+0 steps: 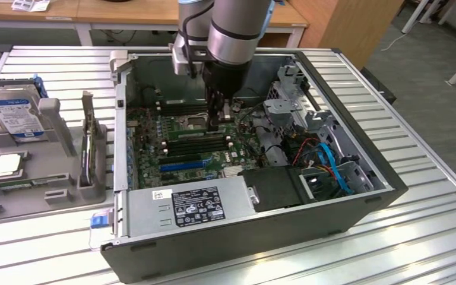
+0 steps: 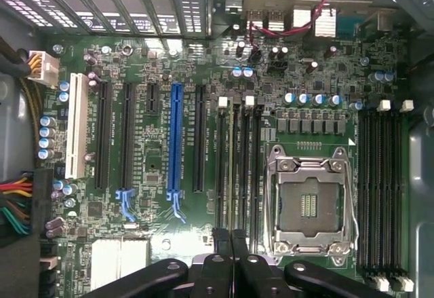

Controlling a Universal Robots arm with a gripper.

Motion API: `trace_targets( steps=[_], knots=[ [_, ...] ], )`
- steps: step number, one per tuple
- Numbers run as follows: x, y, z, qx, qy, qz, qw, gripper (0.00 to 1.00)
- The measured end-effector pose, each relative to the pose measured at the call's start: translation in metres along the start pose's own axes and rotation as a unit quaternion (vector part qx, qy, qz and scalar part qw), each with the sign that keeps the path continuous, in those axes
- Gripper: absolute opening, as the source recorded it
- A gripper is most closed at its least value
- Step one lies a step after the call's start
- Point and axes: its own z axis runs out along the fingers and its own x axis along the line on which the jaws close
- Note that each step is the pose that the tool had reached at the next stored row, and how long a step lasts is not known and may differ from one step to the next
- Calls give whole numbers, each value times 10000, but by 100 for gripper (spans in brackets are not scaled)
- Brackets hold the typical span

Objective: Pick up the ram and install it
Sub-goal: 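Insert the ram into the slot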

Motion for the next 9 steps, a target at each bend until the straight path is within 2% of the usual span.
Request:
trace_targets(
  steps=[9],
  knots=[
    [14, -4, 2, 0, 0, 4, 10000, 11]
  ],
)
